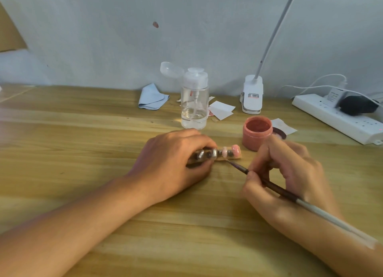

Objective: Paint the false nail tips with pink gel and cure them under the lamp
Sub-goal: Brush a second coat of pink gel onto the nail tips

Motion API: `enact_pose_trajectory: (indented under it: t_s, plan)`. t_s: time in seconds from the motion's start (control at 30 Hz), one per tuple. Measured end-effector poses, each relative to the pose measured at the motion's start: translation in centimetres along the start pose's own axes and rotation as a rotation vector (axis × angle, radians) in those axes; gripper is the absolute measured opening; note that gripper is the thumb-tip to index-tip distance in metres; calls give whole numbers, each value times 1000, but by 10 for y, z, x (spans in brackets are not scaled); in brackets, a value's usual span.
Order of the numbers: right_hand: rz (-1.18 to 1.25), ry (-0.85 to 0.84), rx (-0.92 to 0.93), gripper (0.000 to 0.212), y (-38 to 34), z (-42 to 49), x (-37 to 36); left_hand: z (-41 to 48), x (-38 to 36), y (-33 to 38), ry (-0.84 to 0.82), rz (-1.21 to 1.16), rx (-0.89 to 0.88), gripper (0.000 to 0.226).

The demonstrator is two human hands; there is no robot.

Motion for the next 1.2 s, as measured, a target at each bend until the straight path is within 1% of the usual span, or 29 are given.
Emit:
enact_pose_trajectory:
  t_s: [0.2, 0.37, 0.53, 0.73, 0.83, 1.0, 1.07, 1.2]
  plan:
    - [-10, 95, -22, 9, 3, 0, 3, -1, 1, 2, 20, 7, -5, 19]
    - [-12, 64, 19, 12, 0, -3, 2, -1, 2, 4, 55, 41, -26, 18]
    - [-96, 54, 61, 13, -3, 0, -1, -1, 1, 4, 57, 48, -42, 17]
    - [-98, 28, 60, 10, -2, -2, -1, -1, 0, 3, 84, 63, -63, 17]
    - [-65, 42, 60, 13, -3, -2, 1, -1, 0, 3, 86, 66, -59, 17]
    - [-94, 60, 36, 11, -1, 0, -1, -1, 0, 3, 88, 74, -65, 16]
    - [-109, 50, 35, 13, 0, 0, -2, -1, 0, 3, 90, 76, -71, 17]
    - [-75, 27, 42, 10, -2, -2, 0, -1, 0, 2, 92, 68, -66, 17]
Point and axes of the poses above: each hand's wrist, its own z-axis towards the middle knuckle, its own x-axis out of the back of the hand, y = z × x, the point moved 4 cm from there along z, towards the middle knuckle, and after that the axes turned 9 degrees about -y, right-handed, at the moved point
